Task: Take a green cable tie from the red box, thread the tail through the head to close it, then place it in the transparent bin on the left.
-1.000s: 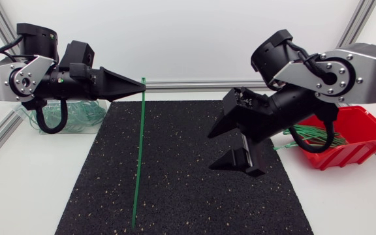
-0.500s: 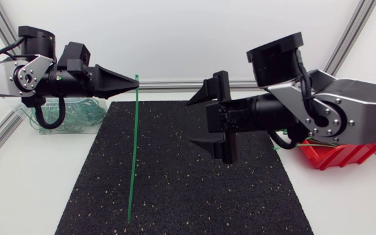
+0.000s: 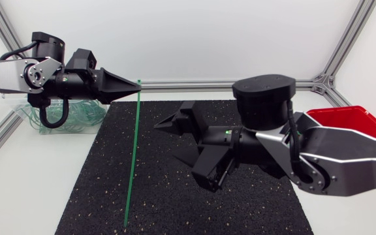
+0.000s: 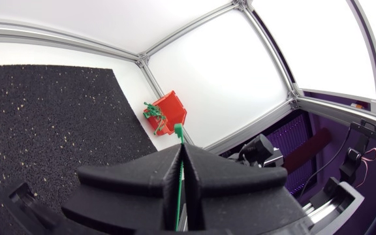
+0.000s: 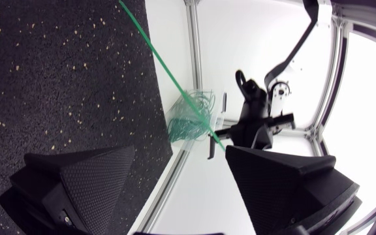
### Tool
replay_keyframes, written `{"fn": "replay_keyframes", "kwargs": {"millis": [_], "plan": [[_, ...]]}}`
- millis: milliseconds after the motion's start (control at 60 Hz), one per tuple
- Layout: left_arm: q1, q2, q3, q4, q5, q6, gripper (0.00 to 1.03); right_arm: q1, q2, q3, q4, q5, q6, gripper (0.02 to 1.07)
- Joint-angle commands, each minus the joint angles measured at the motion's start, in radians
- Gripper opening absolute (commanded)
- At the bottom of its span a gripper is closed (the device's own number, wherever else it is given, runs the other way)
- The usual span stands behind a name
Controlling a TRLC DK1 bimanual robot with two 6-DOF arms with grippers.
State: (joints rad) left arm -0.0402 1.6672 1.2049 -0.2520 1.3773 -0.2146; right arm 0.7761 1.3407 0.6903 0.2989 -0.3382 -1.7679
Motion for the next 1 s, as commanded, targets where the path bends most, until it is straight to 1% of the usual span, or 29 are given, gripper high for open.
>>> {"fn": "replay_keyframes", "kwargs": {"millis": [0, 200, 350, 517, 600, 650, 717, 833, 967, 983], "plan": [[-0.003, 0.026, 0.03, -0.027, 0.017, -0.022, 0.04, 0.046, -0.009, -0.064, 0.063, 0.004, -0.073, 1.03], [-0.007, 0.049, 0.045, -0.078, 0.016, -0.022, 0.04, 0.144, 0.014, -0.132, 0.195, 0.016, -0.105, 1.03], [-0.012, 0.052, 0.051, -0.09, 0.016, -0.022, 0.04, 0.186, 0.034, -0.138, 0.209, -0.004, -0.108, 1.03], [-0.032, 0.055, 0.048, -0.093, 0.009, -0.023, 0.04, 0.212, 0.055, -0.152, 0.201, -0.036, -0.133, 0.85], [-0.043, 0.06, 0.047, -0.096, 0.008, -0.025, 0.03, 0.224, 0.072, -0.153, 0.201, -0.044, -0.134, 0.78], [-0.043, 0.058, 0.045, -0.096, 0.008, -0.023, 0.03, 0.235, 0.084, -0.155, 0.21, -0.047, -0.133, 0.76], [-0.046, 0.058, 0.044, -0.095, 0.006, -0.022, 0.03, 0.247, 0.101, -0.16, 0.233, -0.05, -0.133, 0.67], [-0.053, 0.063, 0.042, -0.095, -0.009, -0.014, 0.03, 0.259, 0.132, -0.169, 0.281, -0.051, -0.131, 0.64], [-0.059, 0.065, 0.041, -0.095, -0.011, -0.011, 0.03, 0.275, 0.156, -0.173, 0.306, -0.051, -0.13, 0.64], [-0.061, 0.065, 0.041, -0.095, -0.012, -0.011, 0.03, 0.278, 0.163, -0.175, 0.309, -0.05, -0.131, 0.61]]}}
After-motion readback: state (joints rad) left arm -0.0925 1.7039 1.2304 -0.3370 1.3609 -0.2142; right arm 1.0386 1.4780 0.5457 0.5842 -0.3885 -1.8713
